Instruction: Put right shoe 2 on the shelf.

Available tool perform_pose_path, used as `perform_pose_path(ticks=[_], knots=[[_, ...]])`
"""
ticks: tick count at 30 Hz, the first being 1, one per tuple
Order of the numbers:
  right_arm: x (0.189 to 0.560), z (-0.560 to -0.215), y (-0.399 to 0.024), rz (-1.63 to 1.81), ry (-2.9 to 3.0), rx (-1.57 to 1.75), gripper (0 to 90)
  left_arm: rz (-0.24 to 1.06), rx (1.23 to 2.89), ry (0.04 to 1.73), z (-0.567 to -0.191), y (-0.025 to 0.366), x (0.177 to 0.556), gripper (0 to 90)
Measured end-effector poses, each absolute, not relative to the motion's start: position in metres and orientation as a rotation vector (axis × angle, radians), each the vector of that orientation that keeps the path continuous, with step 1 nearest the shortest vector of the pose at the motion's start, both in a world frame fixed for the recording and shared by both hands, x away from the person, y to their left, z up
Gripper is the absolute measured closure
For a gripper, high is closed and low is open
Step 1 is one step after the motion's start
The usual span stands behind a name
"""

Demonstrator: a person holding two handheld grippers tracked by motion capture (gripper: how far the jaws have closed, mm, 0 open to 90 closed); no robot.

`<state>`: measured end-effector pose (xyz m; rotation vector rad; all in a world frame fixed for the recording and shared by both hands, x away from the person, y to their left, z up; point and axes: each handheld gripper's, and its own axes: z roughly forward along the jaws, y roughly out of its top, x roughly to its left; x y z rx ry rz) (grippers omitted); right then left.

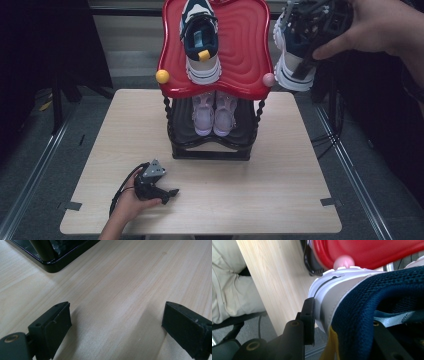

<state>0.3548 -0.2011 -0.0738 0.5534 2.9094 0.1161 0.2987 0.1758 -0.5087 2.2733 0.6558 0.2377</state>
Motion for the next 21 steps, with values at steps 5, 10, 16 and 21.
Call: perform_pose_path(ticks=[5,10,16,21], knots=[[0.362,-0.073,-0.186,0.09,2.898,0.527,65.7,0.24,2.273,0.656,-0.509,0.176,0.299,8.1],[0.371,-0.075,-0.172,0.096,2.891,0.493,65.7,0.24,2.274,0.656,-0.509,0.176,0.299,8.1],[0.379,-0.078,-0.159,0.102,2.884,0.454,65.7,0.238,2.273,0.656,-0.509,0.176,0.299,8.1],[0.384,-0.082,-0.15,0.081,2.866,0.431,65.8,0.238,2.274,0.656,-0.509,0.176,0.299,8.1]])
